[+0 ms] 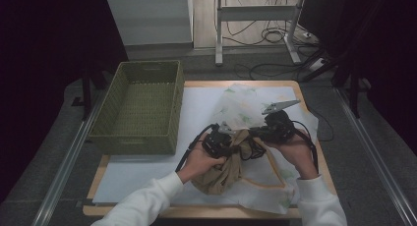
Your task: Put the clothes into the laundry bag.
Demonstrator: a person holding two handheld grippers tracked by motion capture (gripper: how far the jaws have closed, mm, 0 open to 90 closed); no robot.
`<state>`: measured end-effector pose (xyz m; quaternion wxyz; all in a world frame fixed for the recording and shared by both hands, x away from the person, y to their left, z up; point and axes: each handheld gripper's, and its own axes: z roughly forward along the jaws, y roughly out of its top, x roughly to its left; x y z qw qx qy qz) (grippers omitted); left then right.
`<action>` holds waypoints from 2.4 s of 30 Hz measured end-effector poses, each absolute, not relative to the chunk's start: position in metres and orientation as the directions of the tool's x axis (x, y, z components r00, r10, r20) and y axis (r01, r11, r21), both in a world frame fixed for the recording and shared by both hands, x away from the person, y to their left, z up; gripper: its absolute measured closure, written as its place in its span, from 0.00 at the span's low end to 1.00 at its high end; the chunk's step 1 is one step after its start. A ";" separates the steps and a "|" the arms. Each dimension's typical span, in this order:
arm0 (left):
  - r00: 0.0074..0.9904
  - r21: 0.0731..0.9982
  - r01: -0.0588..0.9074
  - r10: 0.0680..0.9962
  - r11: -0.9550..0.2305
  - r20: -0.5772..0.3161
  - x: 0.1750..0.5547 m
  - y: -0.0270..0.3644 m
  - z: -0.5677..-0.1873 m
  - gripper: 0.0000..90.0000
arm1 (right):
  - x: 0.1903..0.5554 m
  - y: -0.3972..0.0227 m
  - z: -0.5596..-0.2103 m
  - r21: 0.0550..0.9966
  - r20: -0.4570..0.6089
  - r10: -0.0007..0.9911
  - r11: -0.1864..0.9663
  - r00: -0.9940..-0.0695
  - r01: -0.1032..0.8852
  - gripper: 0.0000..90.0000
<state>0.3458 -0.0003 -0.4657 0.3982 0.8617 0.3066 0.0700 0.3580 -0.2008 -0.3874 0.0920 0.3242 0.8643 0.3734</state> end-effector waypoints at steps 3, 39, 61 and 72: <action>0.803 0.732 0.463 0.586 -0.500 -0.107 0.346 -0.004 -0.466 0.88 | 0.356 -0.200 -0.386 0.706 0.082 0.625 0.513 -0.776 0.488 0.97; 0.827 0.750 0.456 0.541 -0.480 -0.156 0.343 -0.019 -0.474 0.58 | 0.360 -0.203 -0.392 0.696 0.095 0.632 0.510 -0.769 0.505 0.96; 0.827 0.797 0.447 0.528 -0.407 -0.194 0.303 0.042 -0.460 0.47 | 0.363 -0.205 -0.395 0.691 0.098 0.641 0.506 -0.761 0.516 0.96; 0.810 0.806 0.449 0.556 -0.385 -0.186 0.296 0.061 -0.464 0.89 | 0.363 -0.207 -0.396 0.691 0.098 0.642 0.506 -0.761 0.516 0.96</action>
